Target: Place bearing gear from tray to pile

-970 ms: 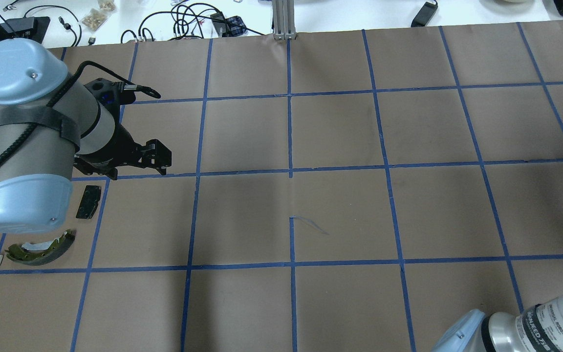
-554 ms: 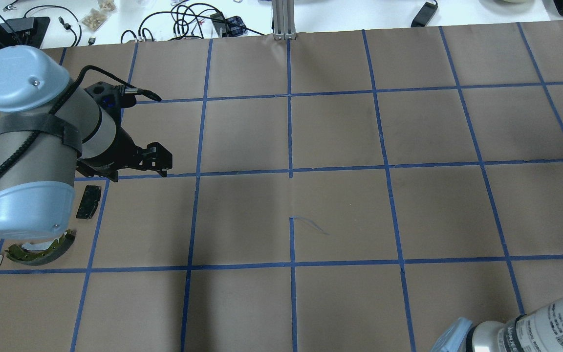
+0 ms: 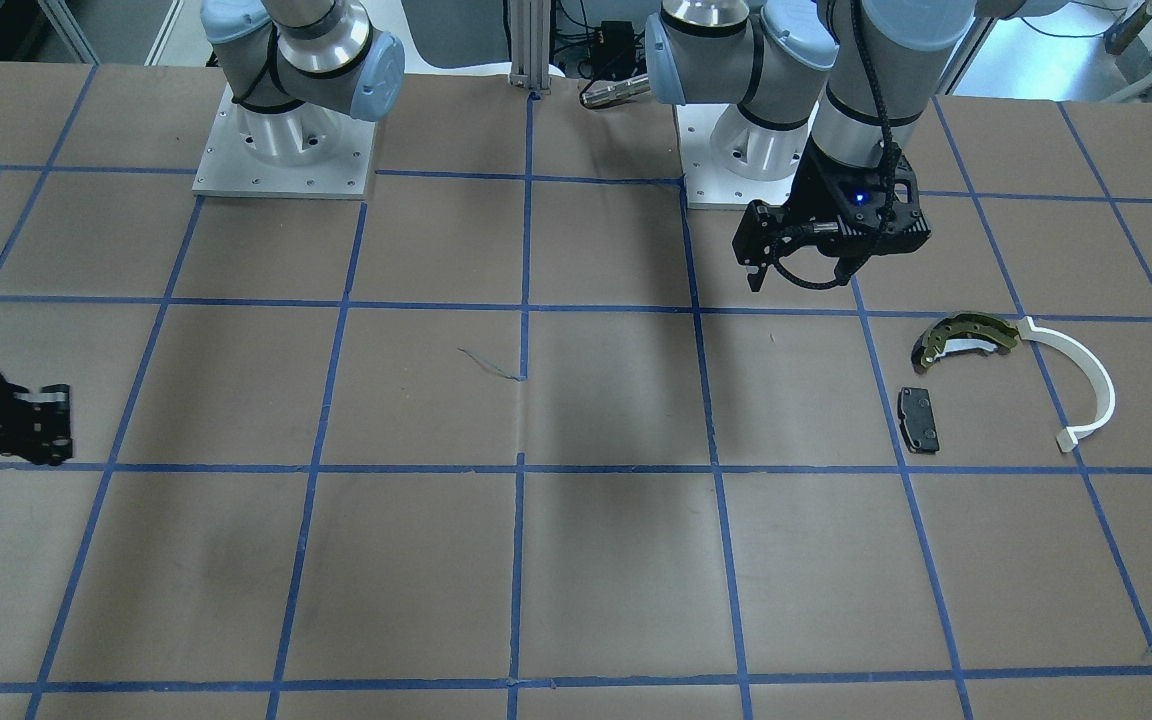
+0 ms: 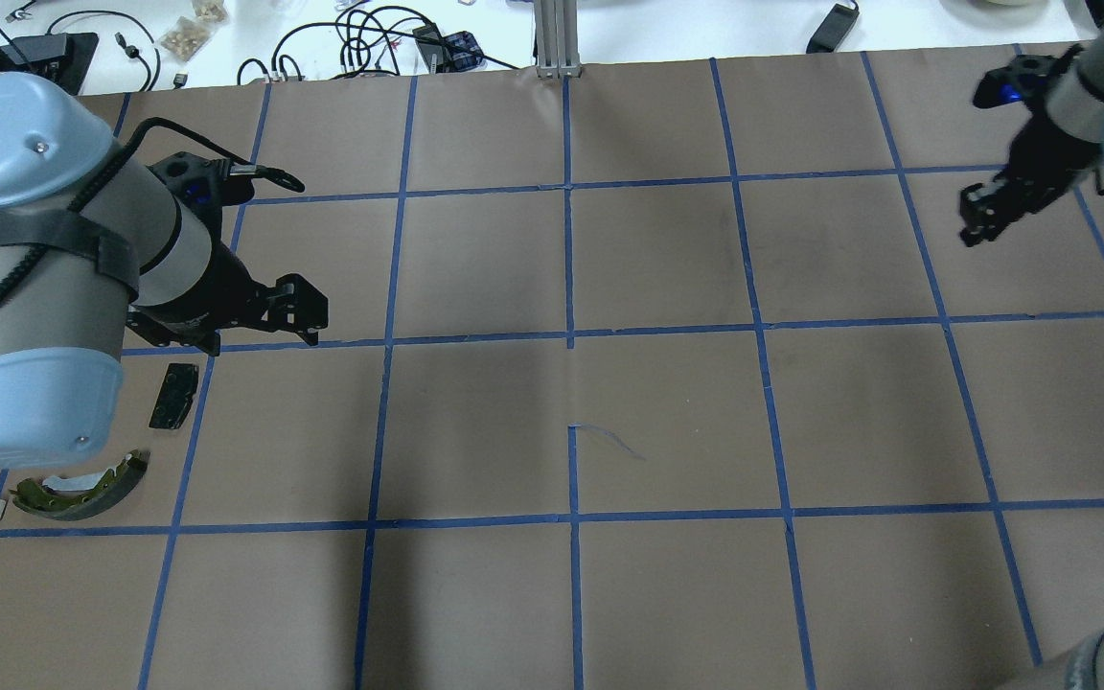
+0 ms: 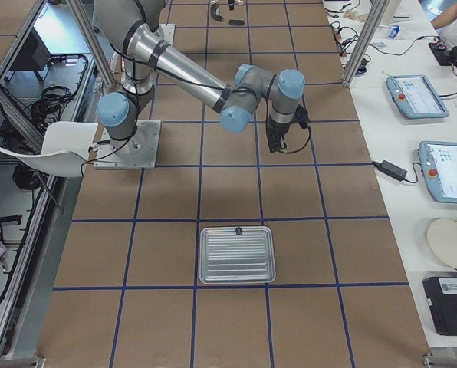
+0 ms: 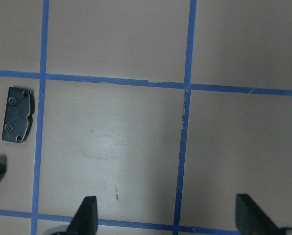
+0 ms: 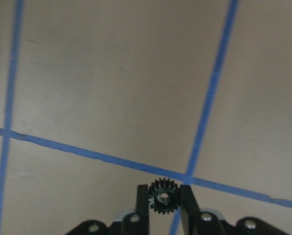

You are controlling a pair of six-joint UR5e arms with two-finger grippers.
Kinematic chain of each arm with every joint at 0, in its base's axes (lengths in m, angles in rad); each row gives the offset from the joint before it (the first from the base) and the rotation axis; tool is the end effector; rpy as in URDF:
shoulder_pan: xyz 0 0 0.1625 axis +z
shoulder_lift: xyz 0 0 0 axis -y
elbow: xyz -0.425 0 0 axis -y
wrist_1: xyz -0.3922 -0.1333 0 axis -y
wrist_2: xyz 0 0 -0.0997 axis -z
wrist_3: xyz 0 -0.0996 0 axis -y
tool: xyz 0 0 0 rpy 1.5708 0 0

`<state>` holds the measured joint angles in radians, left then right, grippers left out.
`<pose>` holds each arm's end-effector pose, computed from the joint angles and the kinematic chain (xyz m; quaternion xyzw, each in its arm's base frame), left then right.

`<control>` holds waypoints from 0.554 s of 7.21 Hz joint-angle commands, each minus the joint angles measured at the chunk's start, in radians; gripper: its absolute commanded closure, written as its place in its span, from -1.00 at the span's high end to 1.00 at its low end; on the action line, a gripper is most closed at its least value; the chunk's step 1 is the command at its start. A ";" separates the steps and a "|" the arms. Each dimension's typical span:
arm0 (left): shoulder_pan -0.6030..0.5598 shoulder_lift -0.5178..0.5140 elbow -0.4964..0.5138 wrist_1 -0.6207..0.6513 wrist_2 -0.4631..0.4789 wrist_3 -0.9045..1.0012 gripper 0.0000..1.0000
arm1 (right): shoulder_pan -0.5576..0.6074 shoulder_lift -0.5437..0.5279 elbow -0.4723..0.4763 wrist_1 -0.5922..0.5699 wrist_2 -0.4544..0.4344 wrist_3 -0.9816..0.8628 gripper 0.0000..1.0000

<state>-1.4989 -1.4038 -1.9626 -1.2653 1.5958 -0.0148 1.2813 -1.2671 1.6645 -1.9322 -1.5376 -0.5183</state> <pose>-0.1004 -0.4274 0.4030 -0.0438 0.9981 -0.0400 0.0136 -0.0360 -0.5994 0.3132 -0.1138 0.9932 0.0100 0.0223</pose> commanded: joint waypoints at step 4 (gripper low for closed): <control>0.011 -0.023 0.164 -0.218 -0.005 0.001 1.00 | 0.579 0.034 0.011 -0.097 0.027 0.889 -0.82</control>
<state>-1.4884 -1.4070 -1.8366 -1.4628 1.5936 -0.0138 1.7570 -1.2558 1.6743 -1.9682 -1.5140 0.2162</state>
